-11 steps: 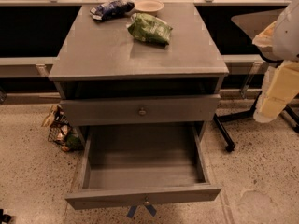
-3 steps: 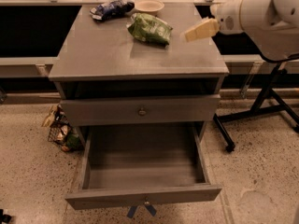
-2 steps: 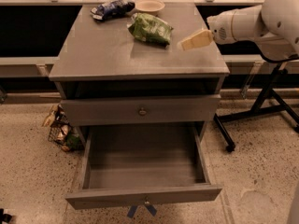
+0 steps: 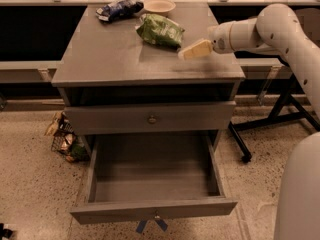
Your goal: Place green jalapeno chip bag into middle drawer
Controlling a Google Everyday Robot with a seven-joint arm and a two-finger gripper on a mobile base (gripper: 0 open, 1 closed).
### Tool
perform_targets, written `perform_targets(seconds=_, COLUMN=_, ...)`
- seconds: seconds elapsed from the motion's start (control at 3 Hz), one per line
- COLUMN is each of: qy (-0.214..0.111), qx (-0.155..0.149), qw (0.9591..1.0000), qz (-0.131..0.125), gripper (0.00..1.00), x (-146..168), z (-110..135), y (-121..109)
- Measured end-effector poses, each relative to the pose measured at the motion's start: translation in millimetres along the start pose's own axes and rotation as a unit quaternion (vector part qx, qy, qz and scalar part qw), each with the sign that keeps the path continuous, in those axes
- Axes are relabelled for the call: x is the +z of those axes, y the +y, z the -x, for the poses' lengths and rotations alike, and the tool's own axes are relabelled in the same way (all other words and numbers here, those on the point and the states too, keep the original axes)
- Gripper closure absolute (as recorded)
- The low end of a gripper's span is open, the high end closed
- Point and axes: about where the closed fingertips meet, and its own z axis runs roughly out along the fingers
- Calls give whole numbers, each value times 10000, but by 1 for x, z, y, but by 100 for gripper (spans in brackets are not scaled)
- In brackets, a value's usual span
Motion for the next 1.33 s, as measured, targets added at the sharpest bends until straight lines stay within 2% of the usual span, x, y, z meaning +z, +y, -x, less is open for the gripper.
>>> perform_targets(seconds=0.67, qy=-239, qx=-287, qw=9989, qz=294, gripper=0, x=48, z=23, y=-3)
perform_targets(seconds=1.0, qy=-275, qx=-374, qw=9985, qz=302, gripper=0, x=67, z=29, y=-7)
perform_targets(seconds=1.33, qy=-238, qx=-386, qw=9988, qz=186, gripper=15, x=85, z=24, y=-16)
